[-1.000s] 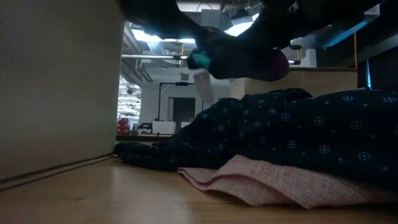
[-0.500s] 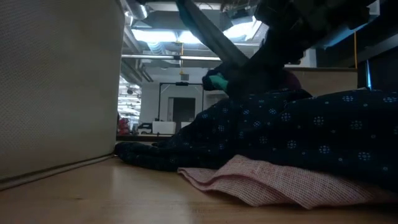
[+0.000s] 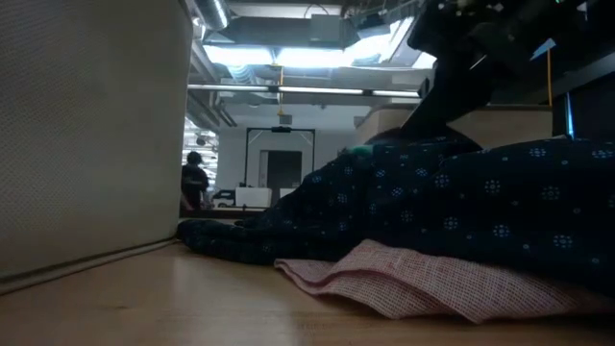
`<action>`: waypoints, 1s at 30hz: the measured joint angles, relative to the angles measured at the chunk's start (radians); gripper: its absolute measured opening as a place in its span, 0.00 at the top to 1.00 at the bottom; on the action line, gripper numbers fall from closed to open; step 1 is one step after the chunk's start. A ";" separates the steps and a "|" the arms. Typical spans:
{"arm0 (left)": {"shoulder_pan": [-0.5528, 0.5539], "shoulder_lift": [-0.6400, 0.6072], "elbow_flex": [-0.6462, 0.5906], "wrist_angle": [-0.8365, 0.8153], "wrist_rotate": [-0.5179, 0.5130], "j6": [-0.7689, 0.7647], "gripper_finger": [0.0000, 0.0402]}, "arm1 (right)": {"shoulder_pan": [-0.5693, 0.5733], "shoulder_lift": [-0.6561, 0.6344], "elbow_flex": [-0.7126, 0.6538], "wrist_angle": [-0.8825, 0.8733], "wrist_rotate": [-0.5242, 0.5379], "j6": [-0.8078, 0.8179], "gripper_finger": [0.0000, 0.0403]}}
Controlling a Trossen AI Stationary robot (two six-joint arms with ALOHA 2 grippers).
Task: Sort clothes
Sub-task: Put the gray sock into the bottom laundry organizer
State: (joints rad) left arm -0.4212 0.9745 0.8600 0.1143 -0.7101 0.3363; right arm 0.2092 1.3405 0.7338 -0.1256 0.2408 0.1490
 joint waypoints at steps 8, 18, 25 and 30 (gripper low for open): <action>-0.093 -0.090 0.049 -0.137 0.135 -0.158 1.00 | 0.000 0.000 0.002 -0.012 0.019 0.001 0.92; -0.285 -0.122 0.099 -0.574 0.328 -0.722 1.00 | 0.000 0.000 0.003 -0.006 0.020 0.002 0.92; -0.318 -0.054 0.097 -0.868 0.310 -1.062 0.99 | 0.000 0.000 0.005 -0.005 0.020 0.003 0.92; -0.304 -0.007 0.097 -0.875 0.307 -1.091 0.96 | 0.000 0.000 0.005 -0.004 0.020 0.003 0.92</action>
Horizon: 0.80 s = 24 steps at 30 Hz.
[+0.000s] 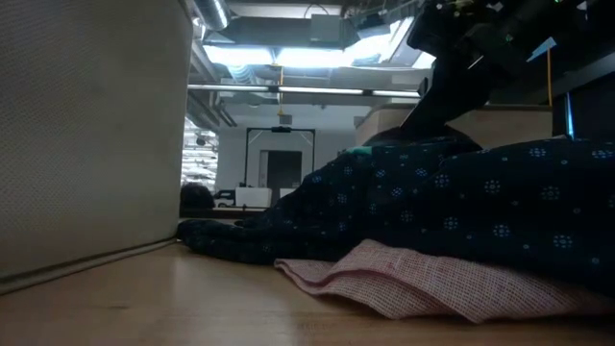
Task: Sort clothes
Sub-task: Put the gray sock into the bottom laundry organizer, then put the blue sock into the bottom laundry organizer
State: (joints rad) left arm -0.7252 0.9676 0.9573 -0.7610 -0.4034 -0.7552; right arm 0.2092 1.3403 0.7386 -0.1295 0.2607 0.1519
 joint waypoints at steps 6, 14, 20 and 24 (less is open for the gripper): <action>0.050 -0.008 0.000 0.007 0.000 -0.023 0.86 | 0.000 0.000 0.000 0.000 0.000 0.000 0.92; 0.109 -0.097 0.008 0.021 0.118 -0.033 0.66 | 0.000 0.000 0.000 0.000 0.000 0.000 0.92; 0.140 -0.160 0.018 0.265 -0.010 0.220 0.59 | 0.000 -0.003 0.000 0.041 0.000 -0.031 0.92; 0.180 -0.108 -0.002 0.444 -0.124 0.451 0.58 | 0.000 -0.040 0.001 0.100 0.011 -0.060 0.92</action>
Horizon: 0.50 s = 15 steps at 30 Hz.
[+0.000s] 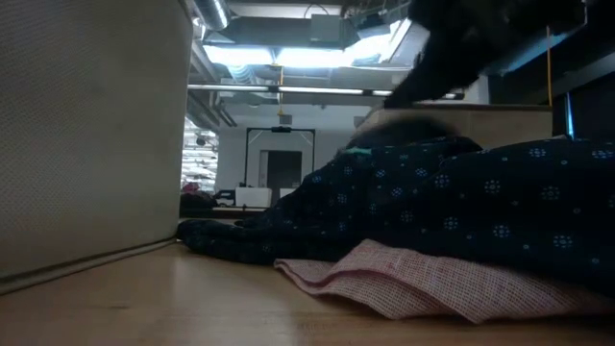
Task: Sort clothes
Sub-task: Put the blue sock into the bottom laundry organizer
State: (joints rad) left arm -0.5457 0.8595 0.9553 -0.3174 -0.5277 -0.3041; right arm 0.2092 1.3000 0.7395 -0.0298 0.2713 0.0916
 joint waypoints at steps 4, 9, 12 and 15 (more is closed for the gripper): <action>0.081 0.108 -0.003 0.109 -0.004 0.128 0.58 | 0.000 -0.041 0.000 0.054 0.044 -0.047 0.92; 0.182 0.251 -0.003 0.169 -0.005 0.160 0.58 | 0.000 -0.073 0.001 0.105 0.051 -0.101 0.92; 0.223 0.326 -0.003 0.169 -0.005 0.149 0.58 | 0.000 -0.073 0.001 0.077 0.044 -0.093 0.92; 0.244 0.386 -0.003 0.170 -0.004 0.147 0.58 | 0.000 -0.057 0.001 0.013 0.000 -0.096 0.92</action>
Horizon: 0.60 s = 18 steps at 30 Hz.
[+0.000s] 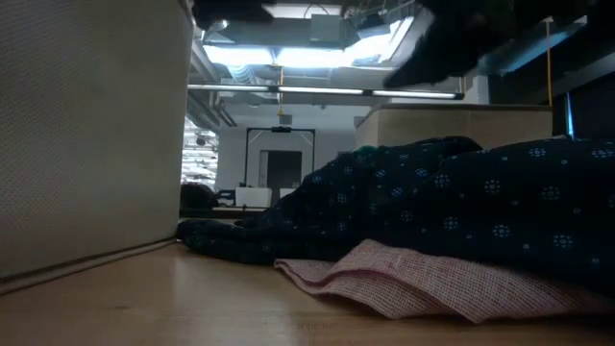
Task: Sort clothes
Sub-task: Put the blue sock into the bottom laundry organizer
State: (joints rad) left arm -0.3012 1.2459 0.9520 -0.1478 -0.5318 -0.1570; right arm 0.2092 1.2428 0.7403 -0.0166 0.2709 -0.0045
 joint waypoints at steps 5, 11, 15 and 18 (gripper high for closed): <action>0.019 0.050 0.000 0.003 0.033 0.001 0.58 | 0.000 0.048 0.000 -0.032 -0.102 0.024 0.82; 0.026 0.057 0.000 0.010 0.034 0.001 0.58 | 0.000 0.171 0.000 0.056 -0.159 0.021 0.59; 0.026 0.057 0.000 0.008 0.035 0.001 0.58 | 0.000 0.235 -0.001 0.097 -0.154 -0.006 0.52; 0.026 0.057 0.000 0.001 0.035 0.000 0.58 | 0.000 0.269 -0.001 0.121 -0.142 -0.008 0.51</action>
State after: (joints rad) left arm -0.2756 1.3025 0.9520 -0.1470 -0.4973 -0.1565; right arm 0.2092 1.5118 0.7395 0.1047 0.1288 -0.0120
